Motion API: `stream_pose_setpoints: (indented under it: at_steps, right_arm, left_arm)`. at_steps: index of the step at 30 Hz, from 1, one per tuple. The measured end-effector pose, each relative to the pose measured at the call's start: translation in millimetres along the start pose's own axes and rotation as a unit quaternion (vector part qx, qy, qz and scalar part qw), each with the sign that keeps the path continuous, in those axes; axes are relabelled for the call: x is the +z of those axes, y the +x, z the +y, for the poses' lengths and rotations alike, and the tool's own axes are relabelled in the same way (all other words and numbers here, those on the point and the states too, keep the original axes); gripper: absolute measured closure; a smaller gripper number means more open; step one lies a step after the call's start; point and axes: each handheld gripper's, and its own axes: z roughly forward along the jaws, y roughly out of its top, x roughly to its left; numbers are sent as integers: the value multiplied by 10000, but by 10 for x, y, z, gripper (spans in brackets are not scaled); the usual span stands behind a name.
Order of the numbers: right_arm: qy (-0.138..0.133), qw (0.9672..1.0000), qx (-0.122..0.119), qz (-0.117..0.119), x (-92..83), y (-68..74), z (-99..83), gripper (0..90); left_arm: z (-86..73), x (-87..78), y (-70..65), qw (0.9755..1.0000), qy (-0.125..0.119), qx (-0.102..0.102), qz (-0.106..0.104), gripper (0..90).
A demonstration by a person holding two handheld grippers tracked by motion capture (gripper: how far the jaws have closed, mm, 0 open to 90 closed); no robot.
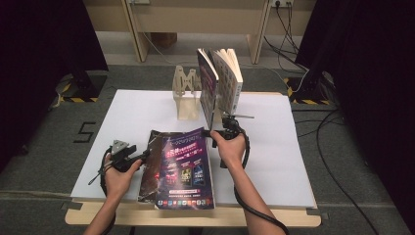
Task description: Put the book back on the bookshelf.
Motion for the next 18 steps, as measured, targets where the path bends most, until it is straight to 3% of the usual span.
stream_pose_setpoints:
  at_steps: [10, 18]
  right_arm:
    - [-184, 9997, -118, 64, -75, 71, 23, 836]
    - [-248, 9995, -177, 84, -103, 99, 25, 836]
  left_arm:
    - [-4, 6, -12, 10000, 24, 47, -5, 355]
    - [-5, 9, -39, 9998, 49, 203, 6, 365]
